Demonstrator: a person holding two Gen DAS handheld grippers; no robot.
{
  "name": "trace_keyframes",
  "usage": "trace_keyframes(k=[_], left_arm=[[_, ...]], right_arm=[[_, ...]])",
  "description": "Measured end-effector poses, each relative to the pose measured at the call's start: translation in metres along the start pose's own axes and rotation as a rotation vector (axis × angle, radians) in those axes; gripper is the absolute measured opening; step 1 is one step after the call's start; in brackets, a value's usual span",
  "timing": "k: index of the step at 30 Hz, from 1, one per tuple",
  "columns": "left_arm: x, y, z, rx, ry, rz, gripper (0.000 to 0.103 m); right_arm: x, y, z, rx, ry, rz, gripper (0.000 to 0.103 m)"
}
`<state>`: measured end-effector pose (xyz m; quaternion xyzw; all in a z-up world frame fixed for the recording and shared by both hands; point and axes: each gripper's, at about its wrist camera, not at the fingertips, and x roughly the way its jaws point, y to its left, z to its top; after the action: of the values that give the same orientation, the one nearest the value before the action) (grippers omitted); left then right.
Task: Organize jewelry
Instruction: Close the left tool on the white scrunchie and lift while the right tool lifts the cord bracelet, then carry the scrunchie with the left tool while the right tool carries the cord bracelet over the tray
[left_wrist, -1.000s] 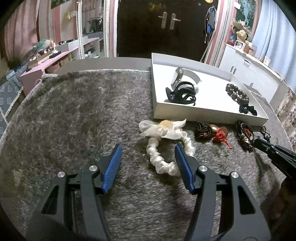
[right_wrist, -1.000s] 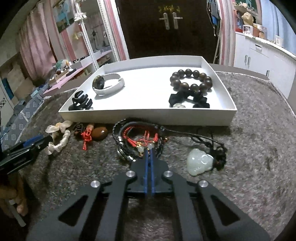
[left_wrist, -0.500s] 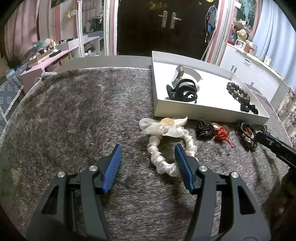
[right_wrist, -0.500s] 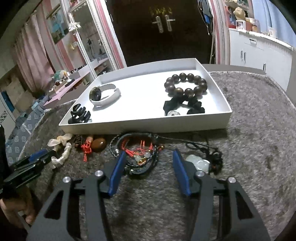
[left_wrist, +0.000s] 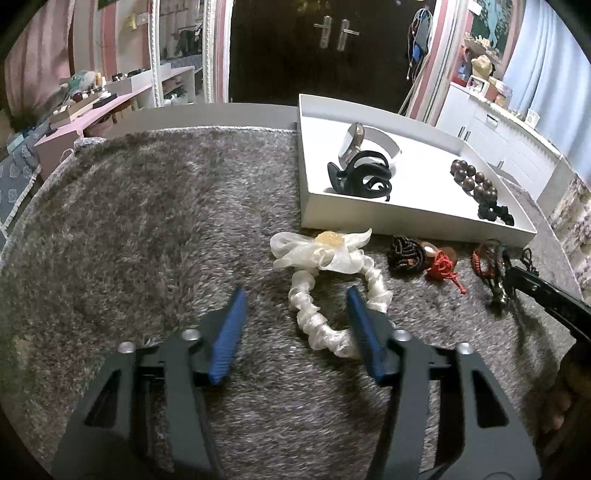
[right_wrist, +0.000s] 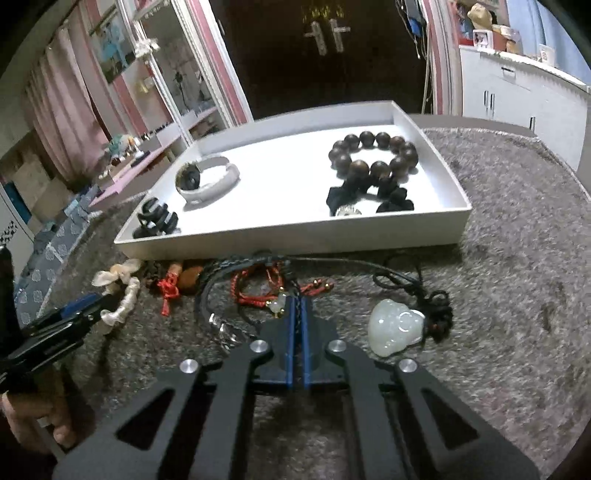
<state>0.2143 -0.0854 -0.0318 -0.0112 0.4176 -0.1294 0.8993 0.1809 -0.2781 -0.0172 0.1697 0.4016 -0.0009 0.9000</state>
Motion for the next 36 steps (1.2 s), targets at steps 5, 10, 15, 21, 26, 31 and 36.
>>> trace_keyframes(k=[5,10,15,21,26,31,36], left_arm=[[0.001,-0.006,0.000,0.024,0.005,-0.014,0.021],[0.000,-0.004,-0.001,0.004,0.002,-0.037,0.007],[-0.013,-0.005,-0.001,0.003,-0.033,-0.052,0.005],[-0.036,-0.010,0.001,0.023,-0.075,-0.054,0.004],[-0.065,-0.015,0.006,0.041,-0.126,-0.057,0.004],[-0.091,-0.023,0.011,0.069,-0.171,-0.059,0.004],[-0.107,-0.031,0.021,0.086,-0.202,-0.059,0.004]], right_arm=[[-0.013,-0.001,-0.002,0.002,-0.019,0.020,0.002],[-0.030,-0.003,0.000,0.007,-0.053,0.042,0.002],[-0.045,-0.002,0.002,0.002,-0.078,0.065,0.002],[-0.068,-0.004,0.006,-0.014,-0.124,0.075,0.002],[-0.091,-0.009,0.009,-0.015,-0.170,0.082,0.002],[-0.112,-0.013,0.015,-0.024,-0.211,0.077,0.002],[-0.131,-0.019,0.027,-0.039,-0.259,0.057,0.002]])
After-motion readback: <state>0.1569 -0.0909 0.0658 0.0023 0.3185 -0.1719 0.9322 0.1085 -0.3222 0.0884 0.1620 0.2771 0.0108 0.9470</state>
